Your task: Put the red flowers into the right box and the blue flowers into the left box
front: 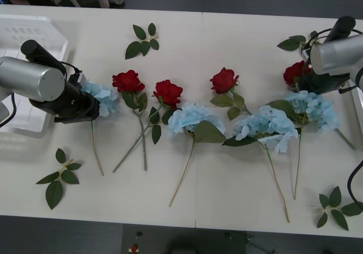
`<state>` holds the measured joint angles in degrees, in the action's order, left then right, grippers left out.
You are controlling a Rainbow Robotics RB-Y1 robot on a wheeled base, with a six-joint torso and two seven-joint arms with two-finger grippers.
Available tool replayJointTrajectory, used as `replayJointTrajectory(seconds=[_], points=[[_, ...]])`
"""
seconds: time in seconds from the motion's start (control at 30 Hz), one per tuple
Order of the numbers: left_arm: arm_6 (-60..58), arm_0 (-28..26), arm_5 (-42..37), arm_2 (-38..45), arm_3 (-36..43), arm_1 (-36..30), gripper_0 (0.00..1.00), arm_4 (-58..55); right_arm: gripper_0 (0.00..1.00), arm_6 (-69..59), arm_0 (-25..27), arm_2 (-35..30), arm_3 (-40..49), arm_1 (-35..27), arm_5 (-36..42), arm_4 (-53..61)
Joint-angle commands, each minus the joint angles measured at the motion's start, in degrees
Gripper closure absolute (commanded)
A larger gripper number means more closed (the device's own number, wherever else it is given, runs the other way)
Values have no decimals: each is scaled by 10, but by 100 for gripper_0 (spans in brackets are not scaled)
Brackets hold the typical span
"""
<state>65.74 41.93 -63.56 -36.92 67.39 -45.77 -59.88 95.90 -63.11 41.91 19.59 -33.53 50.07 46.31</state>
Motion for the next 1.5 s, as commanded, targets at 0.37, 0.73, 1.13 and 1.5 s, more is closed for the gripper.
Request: replayJointTrajectory(seconds=[0.37, 0.73, 1.13, 1.5], points=[[257, 134, -246, 91, 131, -181, 100, 99, 93, 28, 0, -48, -72, 38, -59, -8], [343, 122, 27, 26, -75, -163, 100, 260, 100, 29, -3, -102, -72, 29, -75, -1], [349, 121, 87, 18, -134, -165, 23, 227, 100, 68, -126, -136, -65, -63, 58, -2], [391, 120, -90, 64, -60, -217, 1, -335, 100, 177, -162, -43, -64, -201, 59, -25]])
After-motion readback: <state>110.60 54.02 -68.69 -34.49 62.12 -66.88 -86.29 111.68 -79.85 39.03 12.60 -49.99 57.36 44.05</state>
